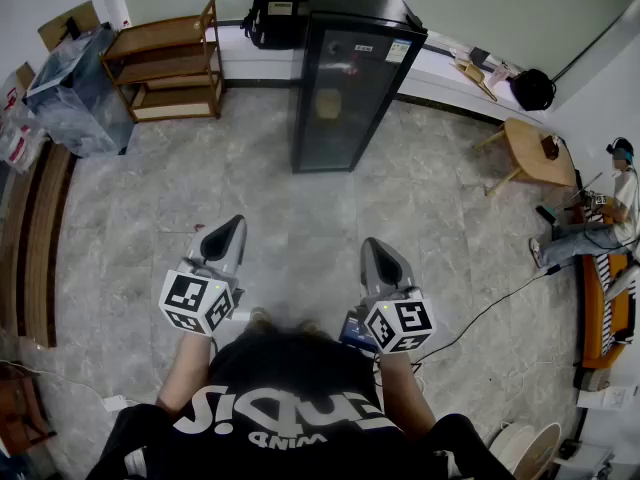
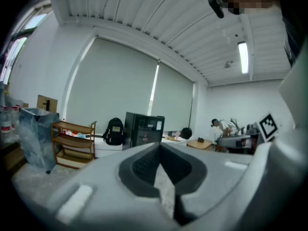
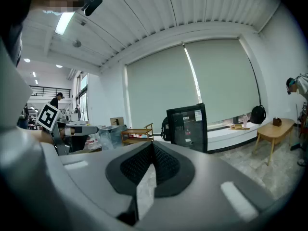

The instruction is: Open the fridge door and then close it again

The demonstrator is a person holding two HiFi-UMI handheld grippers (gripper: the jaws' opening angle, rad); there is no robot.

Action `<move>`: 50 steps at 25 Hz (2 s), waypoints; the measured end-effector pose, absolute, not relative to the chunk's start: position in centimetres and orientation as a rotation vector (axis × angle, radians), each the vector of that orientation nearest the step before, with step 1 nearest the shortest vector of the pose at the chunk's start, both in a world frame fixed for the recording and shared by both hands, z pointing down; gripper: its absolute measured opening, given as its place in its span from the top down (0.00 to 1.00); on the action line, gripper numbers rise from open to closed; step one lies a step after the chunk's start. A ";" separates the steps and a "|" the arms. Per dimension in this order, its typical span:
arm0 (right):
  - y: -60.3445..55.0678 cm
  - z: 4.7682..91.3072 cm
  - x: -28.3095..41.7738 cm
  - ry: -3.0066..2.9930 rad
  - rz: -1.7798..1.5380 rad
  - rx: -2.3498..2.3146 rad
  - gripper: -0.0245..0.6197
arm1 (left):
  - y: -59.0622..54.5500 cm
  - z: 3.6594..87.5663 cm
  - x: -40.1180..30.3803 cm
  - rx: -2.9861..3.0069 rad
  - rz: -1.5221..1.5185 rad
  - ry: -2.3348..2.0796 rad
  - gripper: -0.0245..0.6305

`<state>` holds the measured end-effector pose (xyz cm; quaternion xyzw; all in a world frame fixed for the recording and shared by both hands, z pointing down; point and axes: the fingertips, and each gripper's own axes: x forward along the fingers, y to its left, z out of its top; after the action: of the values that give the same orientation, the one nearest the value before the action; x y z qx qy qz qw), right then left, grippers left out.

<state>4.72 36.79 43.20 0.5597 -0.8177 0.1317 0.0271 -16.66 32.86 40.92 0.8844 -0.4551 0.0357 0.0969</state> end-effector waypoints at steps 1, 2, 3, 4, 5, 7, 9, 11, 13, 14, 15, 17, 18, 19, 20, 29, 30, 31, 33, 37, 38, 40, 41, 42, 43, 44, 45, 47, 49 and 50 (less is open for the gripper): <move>36.8 43.2 4.6 -2.525 0.405 1.729 0.97 | 32.9 41.0 -16.7 2.619 0.101 -1.343 0.96; 36.7 43.3 4.4 -2.524 0.403 1.728 0.96 | 32.9 41.0 -16.8 2.618 0.097 -1.338 0.96; 36.7 43.4 4.3 -2.524 0.401 1.727 0.97 | 32.9 41.1 -16.8 2.618 0.095 -1.334 0.96; 36.6 43.4 4.1 -2.524 0.400 1.726 0.97 | 32.9 41.2 -16.9 2.617 0.094 -1.330 0.96; 36.5 43.5 4.0 -2.524 0.399 1.725 0.97 | 32.8 41.3 -17.0 2.617 0.094 -1.326 0.96; 36.4 43.6 3.7 -2.524 0.404 1.734 0.97 | 32.7 41.5 -17.2 2.617 0.095 -1.317 0.96; 36.3 43.6 3.6 -2.523 0.417 1.760 0.97 | 32.6 41.5 -17.4 2.619 0.090 -1.303 0.96; 36.4 43.4 3.2 -2.514 0.432 1.784 0.97 | 32.5 41.6 -17.8 2.619 0.089 -1.287 0.96; 36.3 43.2 2.7 -2.500 0.437 1.793 0.97 | 32.3 41.6 -18.3 2.619 0.094 -1.271 0.96; 36.2 43.1 2.3 -2.494 0.436 1.796 0.97 | 32.1 41.6 -18.5 2.621 0.096 -1.261 0.96; 36.2 43.1 1.9 -2.489 0.432 1.797 0.96 | 32.0 41.7 -18.7 2.625 0.097 -1.252 0.96; 36.2 43.3 1.1 -2.491 0.420 1.796 0.96 | 31.9 42.0 -19.1 2.636 0.099 -1.230 0.96; 36.3 43.4 0.6 -2.494 0.412 1.796 0.96 | 31.8 42.2 -19.3 2.643 0.098 -1.218 0.96; 36.3 43.5 0.2 -2.495 0.406 1.798 0.97 | 31.7 42.4 -19.5 2.653 0.096 -1.206 0.96; 36.3 43.7 -0.2 -2.492 0.404 1.803 0.97 | 31.5 42.5 -19.6 2.663 0.096 -1.194 0.96; 35.6 44.3 -1.8 -2.434 0.424 1.887 0.96 | 30.0 42.2 -21.1 2.705 0.107 -1.125 0.96; 35.4 44.3 -1.9 -2.434 0.423 1.893 0.97 | 29.7 42.2 -21.1 2.709 0.105 -1.121 0.96; 35.2 44.4 -1.9 -2.435 0.421 1.896 0.96 | 29.5 42.2 -21.2 2.711 0.103 -1.119 0.96; 34.8 44.6 -2.1 -2.439 0.416 1.895 0.96 | 28.9 42.3 -21.1 2.713 0.099 -1.115 0.96; 33.4 44.8 -1.7 -2.446 0.413 1.897 0.96 | 27.2 42.6 -20.5 2.704 0.088 -1.111 0.96; 32.9 44.9 -1.5 -2.445 0.415 1.901 0.96 | 26.7 42.6 -20.2 2.700 0.084 -1.111 0.96; 32.0 45.1 -1.1 -2.445 0.421 1.910 0.96 | 25.7 42.7 -19.9 2.699 0.080 -1.104 0.96; 31.5 45.2 -1.0 -2.445 0.425 1.914 0.96 | 25.2 42.7 -19.7 2.701 0.079 -1.096 0.96; 30.9 45.4 -0.9 -2.447 0.430 1.917 0.97 | 24.7 42.7 -19.6 2.704 0.078 -1.089 0.96; 30.3 45.5 -0.7 -2.448 0.435 1.917 0.96 | 24.1 42.7 -19.5 2.707 0.079 -1.086 0.96; 29.6 45.6 -0.6 -2.450 0.440 1.917 0.96 | 23.5 42.8 -19.4 2.709 0.081 -1.087 0.96; 28.9 45.7 -0.4 -2.451 0.443 1.918 0.96 | 22.8 42.8 -19.3 2.709 0.081 -1.089 0.96; 27.6 46.0 0.1 -2.450 0.443 1.922 0.96 | 21.4 43.1 -19.0 2.704 0.074 -1.094 0.96; 26.2 46.2 0.4 -2.450 0.435 1.926 0.96 | 19.9 43.4 -18.9 2.695 0.060 -1.096 0.96; 25.5 46.3 0.6 -2.451 0.434 1.925 0.96 | 19.1 43.5 -18.8 2.690 0.054 -1.097 0.96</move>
<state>0.59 25.47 46.31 0.6118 -0.7789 0.1378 -0.0026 -18.84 19.11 43.55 0.9194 -0.3750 0.0185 0.1175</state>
